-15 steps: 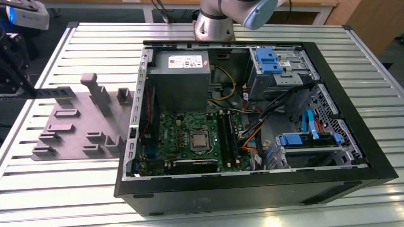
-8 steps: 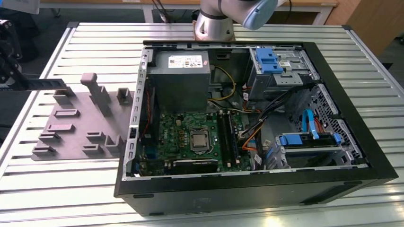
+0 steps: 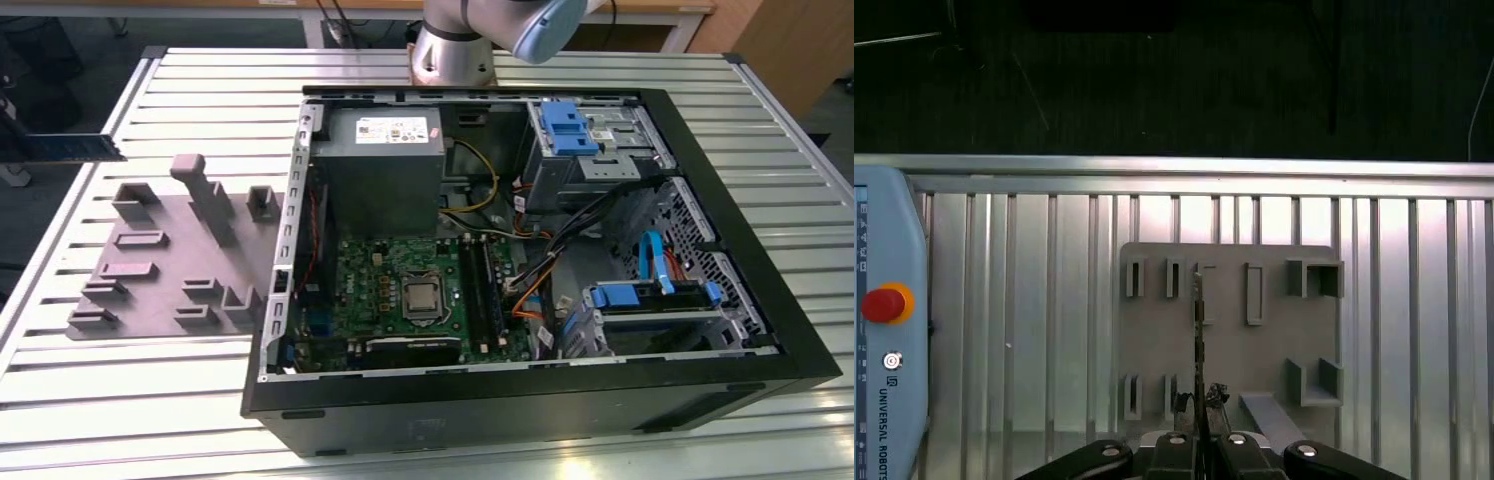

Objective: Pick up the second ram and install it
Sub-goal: 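Pick up the second ram and move it above second insertion slot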

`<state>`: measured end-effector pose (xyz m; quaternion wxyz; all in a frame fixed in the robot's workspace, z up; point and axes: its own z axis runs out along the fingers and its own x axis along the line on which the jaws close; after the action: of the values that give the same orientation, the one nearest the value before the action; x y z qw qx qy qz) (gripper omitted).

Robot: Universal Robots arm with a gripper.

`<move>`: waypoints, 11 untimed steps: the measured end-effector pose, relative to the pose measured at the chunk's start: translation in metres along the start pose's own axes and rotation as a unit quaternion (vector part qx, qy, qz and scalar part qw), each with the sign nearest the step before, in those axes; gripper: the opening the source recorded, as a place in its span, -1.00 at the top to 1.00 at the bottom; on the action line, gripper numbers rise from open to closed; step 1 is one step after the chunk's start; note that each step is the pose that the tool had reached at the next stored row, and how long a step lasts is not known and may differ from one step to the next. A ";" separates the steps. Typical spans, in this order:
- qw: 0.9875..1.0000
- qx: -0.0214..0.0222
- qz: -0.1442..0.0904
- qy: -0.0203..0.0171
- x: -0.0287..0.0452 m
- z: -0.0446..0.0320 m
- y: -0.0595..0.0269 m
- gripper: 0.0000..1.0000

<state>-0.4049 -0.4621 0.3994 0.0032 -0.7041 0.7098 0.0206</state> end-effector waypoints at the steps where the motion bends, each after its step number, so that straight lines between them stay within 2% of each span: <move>1: 1.000 0.000 0.000 0.000 -0.0001 -0.0022 0.0001 0.72; 11: 1.000 0.000 0.000 0.000 -0.0001 -0.0037 -0.0022 0.72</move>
<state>-0.4026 -0.4622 0.4030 0.0034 -0.7042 0.7097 0.0208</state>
